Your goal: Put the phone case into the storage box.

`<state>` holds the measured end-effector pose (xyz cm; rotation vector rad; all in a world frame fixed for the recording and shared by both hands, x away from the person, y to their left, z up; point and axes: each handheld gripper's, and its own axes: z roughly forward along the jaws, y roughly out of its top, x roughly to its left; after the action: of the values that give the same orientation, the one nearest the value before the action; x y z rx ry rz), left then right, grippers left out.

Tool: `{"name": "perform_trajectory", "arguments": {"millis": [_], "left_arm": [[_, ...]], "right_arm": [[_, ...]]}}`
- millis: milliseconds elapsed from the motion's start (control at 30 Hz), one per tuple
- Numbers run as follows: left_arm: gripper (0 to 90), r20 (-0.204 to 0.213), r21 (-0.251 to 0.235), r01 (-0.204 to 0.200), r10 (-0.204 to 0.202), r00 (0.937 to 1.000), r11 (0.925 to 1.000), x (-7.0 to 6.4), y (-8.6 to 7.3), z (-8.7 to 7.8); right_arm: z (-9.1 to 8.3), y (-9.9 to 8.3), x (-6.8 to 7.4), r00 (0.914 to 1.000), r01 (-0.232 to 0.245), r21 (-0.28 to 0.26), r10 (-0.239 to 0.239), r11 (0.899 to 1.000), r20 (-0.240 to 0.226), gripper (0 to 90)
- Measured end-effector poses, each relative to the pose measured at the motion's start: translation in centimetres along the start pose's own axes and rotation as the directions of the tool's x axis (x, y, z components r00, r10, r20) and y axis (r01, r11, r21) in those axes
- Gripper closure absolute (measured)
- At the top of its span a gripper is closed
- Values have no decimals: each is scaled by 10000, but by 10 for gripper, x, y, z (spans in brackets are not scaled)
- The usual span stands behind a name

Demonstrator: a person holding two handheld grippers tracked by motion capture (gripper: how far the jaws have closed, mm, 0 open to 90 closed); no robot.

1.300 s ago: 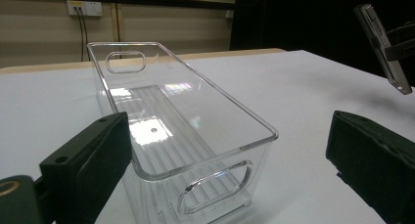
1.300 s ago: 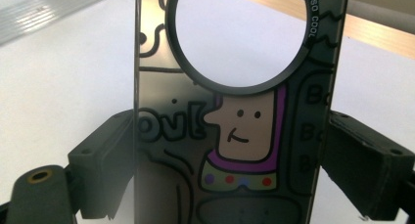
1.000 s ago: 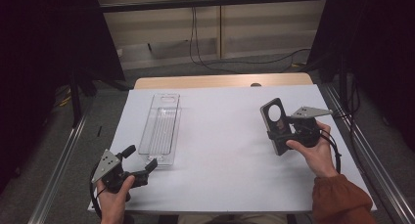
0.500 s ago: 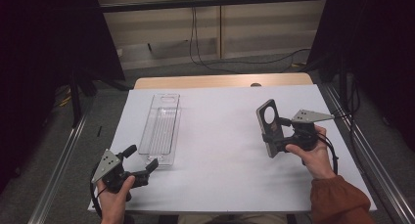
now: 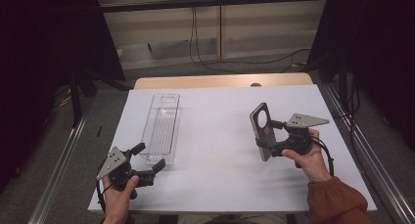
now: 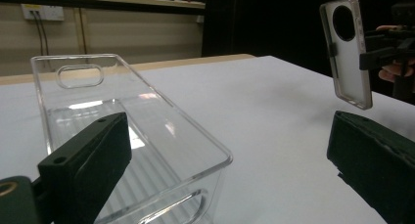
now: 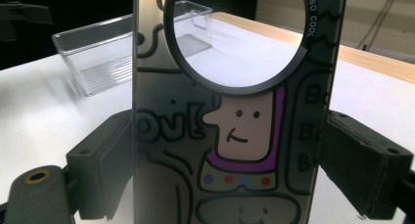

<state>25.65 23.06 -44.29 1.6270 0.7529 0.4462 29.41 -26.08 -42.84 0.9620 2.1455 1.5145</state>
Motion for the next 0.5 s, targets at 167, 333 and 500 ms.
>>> {"name": "perform_trajectory", "arguments": {"millis": [167, 333, 500], "left_arm": [[29, 302, 22, -199, 198, 9993, 9998, -5, 6, 9], [40, 731, 161, -266, 254, 9970, 9995, -12, 9, 19], [44, 930, 190, -310, 291, 9952, 9993, -15, 13, 25]], "right_arm": [[3, 0, 4, 9989, -53, -205, 44, 9998, -457, 118], [6, -1, 8, 9974, 79, -313, -101, 9995, -718, 118], [11, -2, 16, 9977, 107, -117, -115, 9999, -662, 118]]}}
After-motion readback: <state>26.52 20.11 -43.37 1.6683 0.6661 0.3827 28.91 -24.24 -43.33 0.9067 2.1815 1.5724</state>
